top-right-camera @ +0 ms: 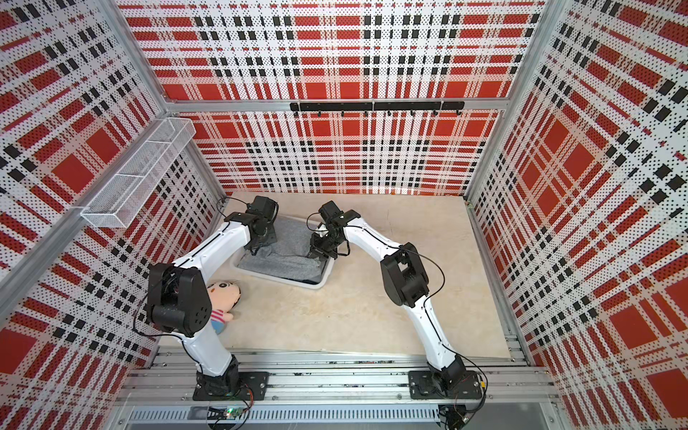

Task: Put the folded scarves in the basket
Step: Place the scarf in the basket, then move the basket to the center of the board.

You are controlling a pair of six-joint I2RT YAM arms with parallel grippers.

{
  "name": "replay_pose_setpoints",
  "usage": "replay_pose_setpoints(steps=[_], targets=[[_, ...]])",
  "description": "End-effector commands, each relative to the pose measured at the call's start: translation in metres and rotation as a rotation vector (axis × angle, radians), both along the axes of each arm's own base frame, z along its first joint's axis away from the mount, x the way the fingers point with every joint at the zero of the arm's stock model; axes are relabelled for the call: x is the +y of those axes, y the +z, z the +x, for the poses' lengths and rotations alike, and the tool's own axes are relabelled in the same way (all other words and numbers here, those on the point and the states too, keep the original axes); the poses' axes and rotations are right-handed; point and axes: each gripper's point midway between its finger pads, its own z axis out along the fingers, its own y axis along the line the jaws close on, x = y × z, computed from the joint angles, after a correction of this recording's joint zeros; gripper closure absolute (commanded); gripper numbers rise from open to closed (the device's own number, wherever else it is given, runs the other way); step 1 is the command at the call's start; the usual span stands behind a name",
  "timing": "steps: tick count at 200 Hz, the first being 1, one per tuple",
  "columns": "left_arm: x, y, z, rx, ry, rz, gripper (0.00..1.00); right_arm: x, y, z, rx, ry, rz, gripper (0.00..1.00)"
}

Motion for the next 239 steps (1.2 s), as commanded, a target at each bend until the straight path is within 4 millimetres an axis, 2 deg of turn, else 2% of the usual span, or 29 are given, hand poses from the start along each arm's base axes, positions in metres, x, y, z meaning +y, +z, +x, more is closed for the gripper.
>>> replay_pose_setpoints(steps=[1, 5, 25, 54, 62, 78, 91, 102, 114, 135, 146, 160, 196, 214, 239], targets=[[0.014, 0.009, 0.005, -0.044, 0.033, 0.044, 0.66, -0.009, 0.01, -0.005, -0.009, -0.001, -0.033, 0.77], [0.016, 0.009, 0.005, -0.045, 0.035, 0.046, 0.63, -0.011, 0.011, -0.004, -0.013, -0.005, -0.04, 0.71], [0.027, 0.011, 0.0, -0.041, 0.059, 0.069, 0.51, -0.019, 0.014, -0.003, -0.027, -0.015, -0.068, 0.54], [0.046, 0.008, -0.008, -0.02, 0.088, 0.09, 0.5, -0.033, 0.015, -0.003, -0.024, -0.033, -0.103, 0.38], [0.05, 0.007, -0.009, -0.013, 0.092, 0.093, 0.51, -0.037, 0.015, -0.003, -0.025, -0.04, -0.111, 0.29], [0.054, 0.007, -0.011, -0.01, 0.097, 0.087, 0.54, -0.045, 0.016, -0.002, -0.028, -0.056, -0.126, 0.26], [0.05, 0.006, -0.01, -0.013, 0.083, 0.068, 0.54, -0.051, 0.014, -0.001, -0.026, -0.07, -0.14, 0.26], [0.046, 0.007, -0.009, -0.023, 0.076, 0.047, 0.54, -0.055, 0.013, 0.001, -0.026, -0.081, -0.15, 0.3], [0.038, 0.012, -0.007, -0.045, 0.065, 0.011, 0.5, -0.06, 0.012, 0.003, -0.026, -0.094, -0.158, 0.33], [0.018, 0.03, -0.001, -0.106, 0.041, -0.065, 0.41, -0.072, 0.008, 0.008, -0.033, -0.123, -0.189, 0.45], [0.007, 0.041, 0.001, -0.14, 0.03, -0.099, 0.37, -0.079, 0.005, 0.009, -0.034, -0.137, -0.203, 0.48], [-0.004, 0.053, 0.002, -0.176, 0.028, -0.152, 0.37, -0.09, 0.0, 0.009, -0.025, -0.149, -0.218, 0.55], [-0.012, 0.077, 0.003, -0.245, 0.049, -0.232, 0.41, -0.127, -0.008, 0.014, -0.038, -0.191, -0.287, 0.63], [-0.015, 0.09, 0.007, -0.279, 0.044, -0.254, 0.41, -0.148, -0.007, 0.017, -0.05, -0.207, -0.312, 0.64], [-0.021, 0.096, 0.013, -0.294, 0.039, -0.284, 0.42, -0.184, -0.006, 0.021, -0.077, -0.201, -0.352, 0.62]])
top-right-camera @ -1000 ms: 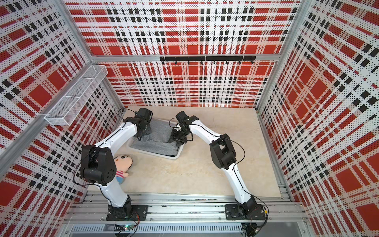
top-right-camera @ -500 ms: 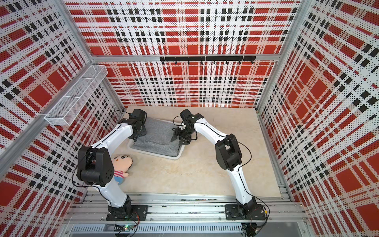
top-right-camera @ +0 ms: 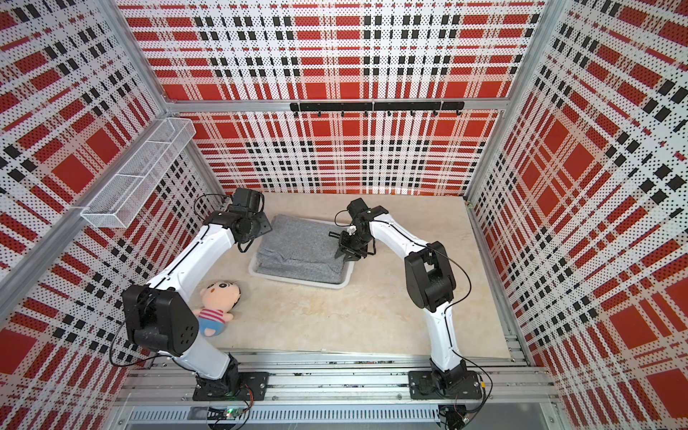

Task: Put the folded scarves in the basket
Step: Move the basket to the center of the board.

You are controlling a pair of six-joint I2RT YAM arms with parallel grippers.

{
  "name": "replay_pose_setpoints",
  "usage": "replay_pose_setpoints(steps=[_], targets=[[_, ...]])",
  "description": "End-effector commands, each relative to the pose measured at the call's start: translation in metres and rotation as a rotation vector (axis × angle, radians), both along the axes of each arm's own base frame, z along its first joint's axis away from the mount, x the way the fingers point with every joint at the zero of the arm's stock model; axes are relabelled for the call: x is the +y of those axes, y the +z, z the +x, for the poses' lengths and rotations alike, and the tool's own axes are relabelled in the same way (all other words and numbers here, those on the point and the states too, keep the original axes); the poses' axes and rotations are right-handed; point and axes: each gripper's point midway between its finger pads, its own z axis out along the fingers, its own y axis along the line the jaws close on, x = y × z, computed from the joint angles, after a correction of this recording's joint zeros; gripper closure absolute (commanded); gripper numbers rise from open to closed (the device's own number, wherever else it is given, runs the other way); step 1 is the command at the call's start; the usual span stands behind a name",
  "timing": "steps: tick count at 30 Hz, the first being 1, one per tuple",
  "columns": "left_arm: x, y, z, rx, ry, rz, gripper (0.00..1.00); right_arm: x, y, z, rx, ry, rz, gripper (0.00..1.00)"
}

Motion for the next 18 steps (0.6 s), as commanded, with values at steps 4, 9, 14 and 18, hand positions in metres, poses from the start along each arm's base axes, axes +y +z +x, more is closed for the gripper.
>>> replay_pose_setpoints(steps=[4, 9, 14, 18], targets=[[-0.012, 0.031, 0.011, -0.112, 0.004, -0.08, 0.42, -0.09, 0.0, 0.005, -0.06, 0.025, -0.187, 0.59], [-0.005, 0.038, 0.009, -0.204, 0.045, -0.145, 0.42, -0.128, 0.007, 0.009, -0.116, 0.05, -0.258, 0.49], [0.008, 0.041, 0.009, -0.263, 0.092, -0.152, 0.38, -0.146, 0.024, 0.016, -0.169, 0.039, -0.327, 0.37], [0.012, 0.058, 0.013, -0.378, 0.078, -0.164, 0.01, -0.148, 0.071, 0.033, -0.316, -0.041, -0.276, 0.23]])
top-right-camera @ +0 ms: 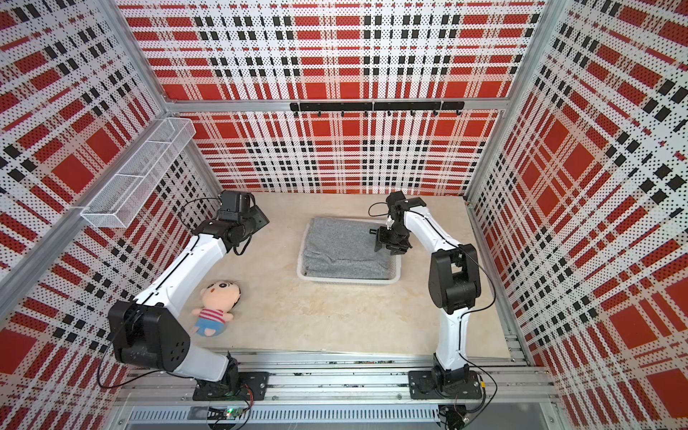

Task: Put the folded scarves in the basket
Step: Move the basket to the center of the board, then reset both arms

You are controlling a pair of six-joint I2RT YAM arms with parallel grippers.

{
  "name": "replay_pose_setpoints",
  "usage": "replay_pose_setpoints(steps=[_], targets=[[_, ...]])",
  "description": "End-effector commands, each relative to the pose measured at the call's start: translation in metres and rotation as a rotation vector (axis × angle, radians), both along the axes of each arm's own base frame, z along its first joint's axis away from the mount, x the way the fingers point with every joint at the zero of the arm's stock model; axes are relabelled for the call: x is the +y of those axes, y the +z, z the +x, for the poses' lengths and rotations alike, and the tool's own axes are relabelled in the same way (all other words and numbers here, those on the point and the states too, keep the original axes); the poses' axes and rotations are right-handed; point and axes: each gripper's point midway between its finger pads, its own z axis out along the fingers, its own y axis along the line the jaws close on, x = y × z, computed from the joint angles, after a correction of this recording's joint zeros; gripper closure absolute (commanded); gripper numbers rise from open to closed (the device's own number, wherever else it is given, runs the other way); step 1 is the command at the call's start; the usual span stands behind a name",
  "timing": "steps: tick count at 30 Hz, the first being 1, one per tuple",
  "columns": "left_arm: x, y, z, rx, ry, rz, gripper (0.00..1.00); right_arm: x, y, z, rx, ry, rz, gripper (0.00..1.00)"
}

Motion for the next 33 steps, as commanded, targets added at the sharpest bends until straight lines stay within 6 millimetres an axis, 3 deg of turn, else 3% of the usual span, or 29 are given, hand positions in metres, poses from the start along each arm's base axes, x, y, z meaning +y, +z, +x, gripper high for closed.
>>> replay_pose_setpoints(steps=[1, 2, 6, 9, 10, 12, 16, 17, 18, 19, 21, 25, 30, 33], targets=[[0.004, 0.038, 0.009, -0.199, -0.005, -0.011, 0.01, -0.01, 0.074, 0.02, -0.236, -0.039, 0.026, 0.15], [0.005, 0.042, 0.008, -0.227, -0.013, 0.003, 0.01, -0.015, 0.091, 0.027, -0.294, -0.059, 0.033, 0.0], [0.005, 0.06, -0.005, -0.332, -0.031, 0.096, 0.01, -0.051, 0.156, 0.051, -0.558, -0.179, 0.026, 0.0], [0.015, 0.067, -0.022, -0.345, 0.073, 0.264, 0.01, -0.094, 0.209, 0.053, -0.805, -0.307, -0.106, 0.0], [0.014, 0.068, -0.03, -0.346, 0.138, 0.339, 0.01, -0.113, 0.22, 0.049, -0.861, -0.371, -0.182, 0.0], [0.023, 0.064, -0.043, -0.337, 0.26, 0.486, 0.01, -0.135, 0.223, 0.045, -0.929, -0.409, -0.275, 0.0], [0.03, 0.033, -0.041, -0.353, 0.114, 0.638, 0.01, -0.173, 0.187, 0.041, -1.045, -0.425, -0.37, 0.0], [0.035, 0.021, -0.04, -0.352, 0.093, 0.612, 0.01, -0.184, 0.173, 0.036, -1.076, -0.447, -0.41, 0.0], [0.054, 0.011, -0.039, -0.338, 0.104, 0.577, 0.01, -0.19, 0.141, 0.026, -1.02, -0.446, -0.438, 0.0], [0.06, 0.0, -0.038, -0.326, 0.089, 0.551, 0.01, -0.199, 0.139, 0.027, -1.095, -0.477, -0.451, 0.0], [0.07, -0.022, -0.045, -0.303, 0.041, 0.583, 0.01, -0.204, 0.104, 0.019, -1.086, -0.471, -0.455, 0.0], [0.072, -0.036, -0.061, -0.374, -0.007, 0.632, 0.01, -0.208, 0.046, 0.005, -1.017, -0.402, -0.524, 0.0], [0.077, -0.079, -0.069, -0.335, -0.05, 0.604, 0.01, -0.209, 0.014, -0.006, -1.036, -0.39, -0.527, 0.0], [0.076, -0.085, -0.073, -0.401, -0.028, 0.557, 0.01, -0.202, 0.009, -0.003, -1.091, -0.339, -0.508, 0.0]])
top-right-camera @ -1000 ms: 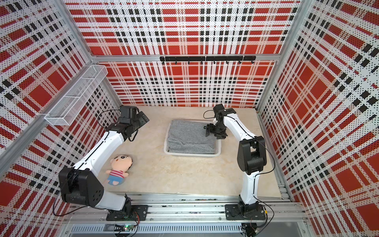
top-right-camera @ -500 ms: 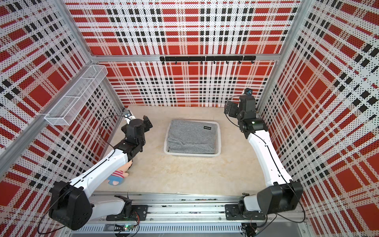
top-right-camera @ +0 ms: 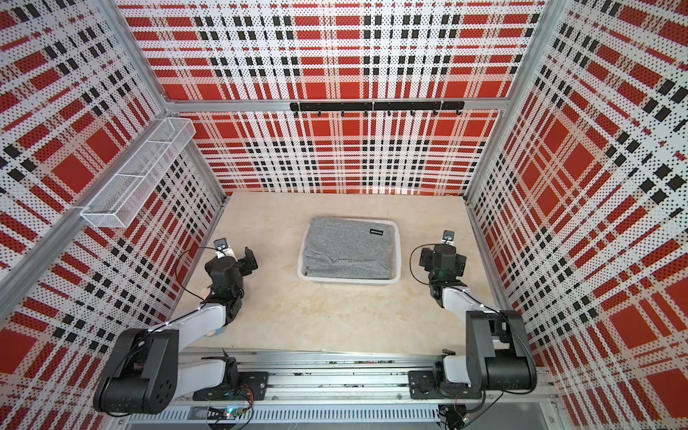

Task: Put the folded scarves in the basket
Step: Reset both arms

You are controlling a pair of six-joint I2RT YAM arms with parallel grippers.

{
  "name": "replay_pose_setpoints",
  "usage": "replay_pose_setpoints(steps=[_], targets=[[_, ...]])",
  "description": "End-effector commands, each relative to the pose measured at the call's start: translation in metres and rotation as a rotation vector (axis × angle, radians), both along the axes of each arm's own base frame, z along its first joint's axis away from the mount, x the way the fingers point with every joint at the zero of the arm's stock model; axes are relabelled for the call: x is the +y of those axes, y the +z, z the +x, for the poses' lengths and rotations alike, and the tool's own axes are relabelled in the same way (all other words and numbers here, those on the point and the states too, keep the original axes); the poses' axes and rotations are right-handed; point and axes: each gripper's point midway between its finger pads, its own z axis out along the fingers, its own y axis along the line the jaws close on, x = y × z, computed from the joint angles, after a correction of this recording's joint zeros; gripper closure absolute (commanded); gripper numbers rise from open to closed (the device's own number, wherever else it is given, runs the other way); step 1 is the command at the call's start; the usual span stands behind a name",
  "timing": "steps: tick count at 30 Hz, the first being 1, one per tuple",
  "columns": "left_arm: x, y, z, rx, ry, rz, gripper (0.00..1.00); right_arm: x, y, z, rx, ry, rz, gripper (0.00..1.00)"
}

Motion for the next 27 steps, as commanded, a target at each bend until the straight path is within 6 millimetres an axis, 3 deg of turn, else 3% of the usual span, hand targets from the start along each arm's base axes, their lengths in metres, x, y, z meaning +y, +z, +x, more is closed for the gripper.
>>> replay_pose_setpoints(steps=[1, 4, 8, 11, 16, 21, 27], targets=[[-0.008, 0.017, 0.008, -0.149, -0.063, -0.034, 0.01, 0.005, 0.02, 0.016, -0.146, 0.064, -0.037, 0.0], [-0.012, 0.019, 0.023, -0.157, -0.092, -0.019, 0.01, 0.006, 0.013, 0.019, -0.136, 0.097, -0.015, 0.0], [-0.018, 0.014, 0.044, -0.14, -0.131, -0.041, 0.01, 0.022, 0.011, 0.024, -0.122, 0.199, -0.007, 0.0], [-0.027, 0.016, 0.035, -0.193, -0.151, -0.009, 0.01, 0.023, 0.016, 0.015, -0.159, 0.201, -0.01, 0.0], [-0.016, 0.021, 0.006, -0.316, -0.089, -0.017, 0.01, 0.03, 0.031, 0.015, -0.221, 0.237, 0.027, 0.0], [-0.016, 0.021, 0.007, -0.307, -0.077, -0.014, 0.01, 0.041, 0.014, 0.025, -0.213, 0.288, 0.048, 0.0], [-0.016, 0.02, 0.007, -0.304, -0.076, -0.015, 0.01, 0.051, 0.014, 0.02, -0.233, 0.331, 0.016, 0.0]])
